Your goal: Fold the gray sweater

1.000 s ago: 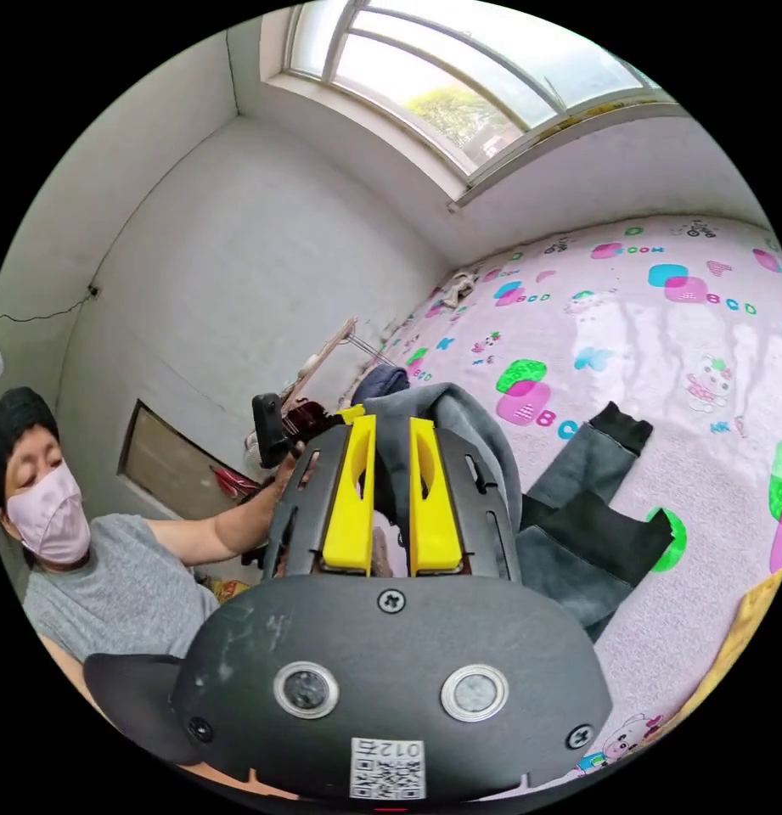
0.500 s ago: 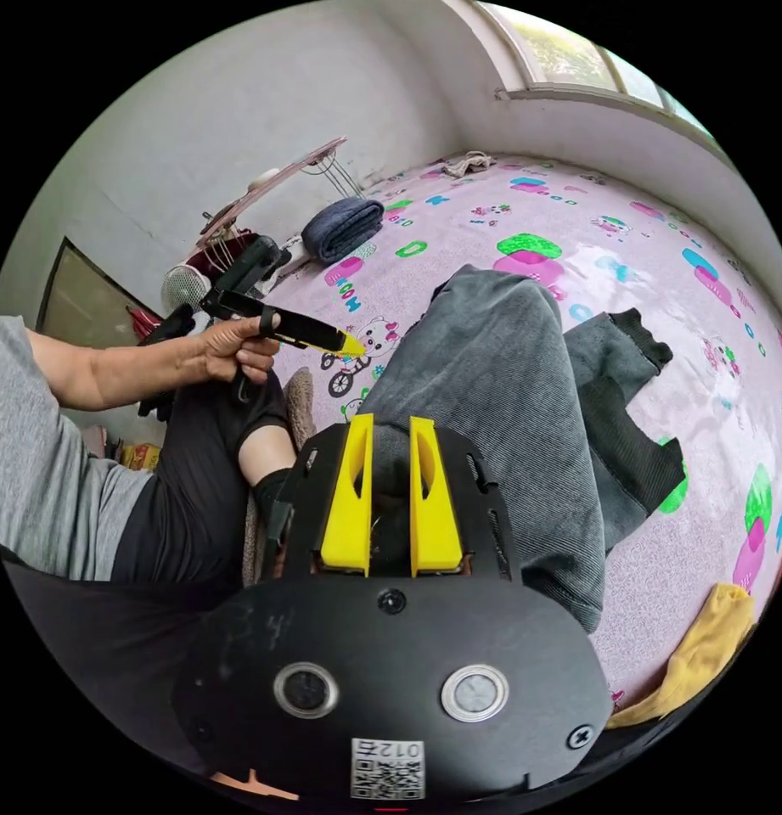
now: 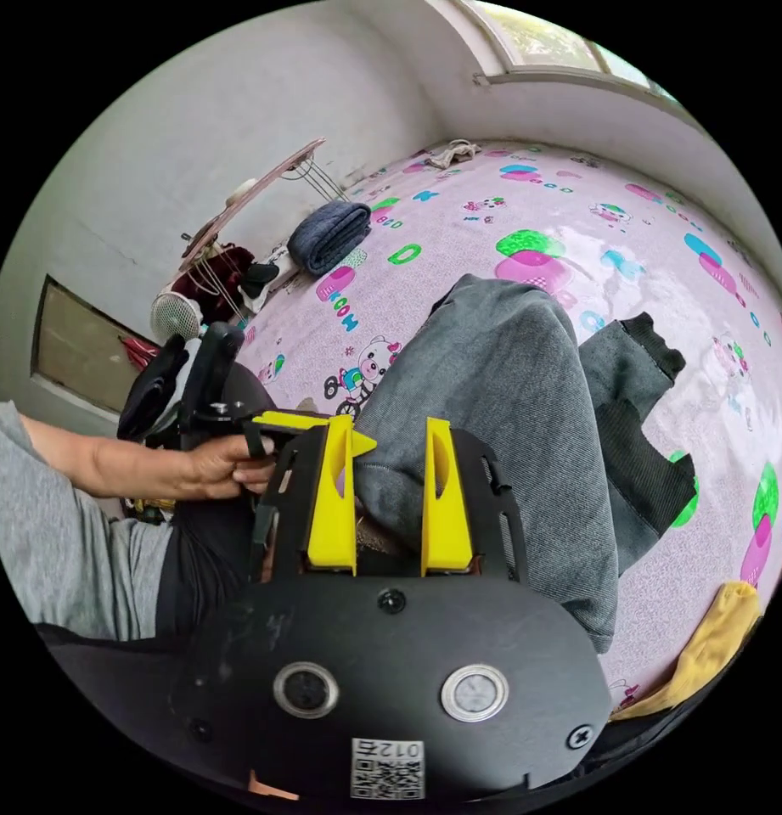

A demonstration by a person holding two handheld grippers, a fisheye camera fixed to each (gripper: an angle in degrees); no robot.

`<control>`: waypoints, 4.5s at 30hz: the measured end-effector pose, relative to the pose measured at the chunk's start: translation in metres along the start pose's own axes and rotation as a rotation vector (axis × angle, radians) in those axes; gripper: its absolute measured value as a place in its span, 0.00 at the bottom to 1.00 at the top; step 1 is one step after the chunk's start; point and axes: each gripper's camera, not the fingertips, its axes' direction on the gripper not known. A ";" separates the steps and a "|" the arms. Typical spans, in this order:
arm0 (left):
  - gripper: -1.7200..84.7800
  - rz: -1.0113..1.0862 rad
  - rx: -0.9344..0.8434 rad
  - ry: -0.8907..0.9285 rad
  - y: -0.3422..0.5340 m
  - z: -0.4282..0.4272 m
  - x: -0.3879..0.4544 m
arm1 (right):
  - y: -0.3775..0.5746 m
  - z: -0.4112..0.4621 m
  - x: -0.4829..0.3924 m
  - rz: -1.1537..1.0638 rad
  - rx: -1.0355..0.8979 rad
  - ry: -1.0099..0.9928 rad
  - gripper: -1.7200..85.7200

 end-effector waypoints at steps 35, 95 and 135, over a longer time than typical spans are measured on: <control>0.15 0.446 0.021 -0.349 -0.199 0.105 0.143 | 0.012 -0.130 0.199 0.637 0.292 -0.135 0.03; 0.02 0.994 0.751 -0.985 0.134 -0.241 0.741 | 0.335 0.012 -0.203 -0.121 0.782 0.873 0.02; 0.03 0.314 0.356 -0.944 -0.285 -0.126 0.476 | 0.018 -0.074 -0.047 0.213 0.497 0.557 0.08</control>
